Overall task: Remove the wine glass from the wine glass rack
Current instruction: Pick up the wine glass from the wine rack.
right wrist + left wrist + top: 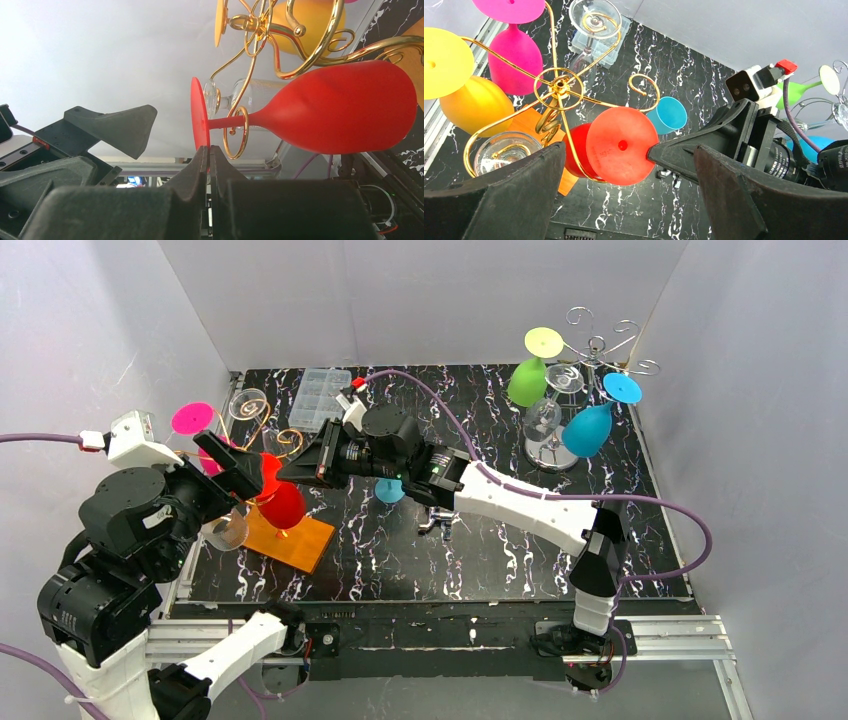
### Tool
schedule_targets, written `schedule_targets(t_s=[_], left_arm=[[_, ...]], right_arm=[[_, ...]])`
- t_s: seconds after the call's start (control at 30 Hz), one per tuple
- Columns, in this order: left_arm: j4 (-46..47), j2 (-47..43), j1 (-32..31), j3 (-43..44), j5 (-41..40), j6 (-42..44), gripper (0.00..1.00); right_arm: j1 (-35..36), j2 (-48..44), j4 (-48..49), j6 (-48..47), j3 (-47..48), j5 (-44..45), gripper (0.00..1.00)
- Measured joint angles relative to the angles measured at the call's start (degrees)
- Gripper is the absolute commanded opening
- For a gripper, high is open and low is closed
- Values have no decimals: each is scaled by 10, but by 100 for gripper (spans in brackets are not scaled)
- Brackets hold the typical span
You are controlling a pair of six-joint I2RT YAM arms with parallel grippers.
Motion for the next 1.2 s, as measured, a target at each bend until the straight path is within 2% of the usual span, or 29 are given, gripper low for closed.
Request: schedule_targets(t_s=[1.2], left_arm=[[19, 0, 0, -18, 22, -14, 99]], right_arm=[[29, -5, -59, -14, 21, 4, 1]])
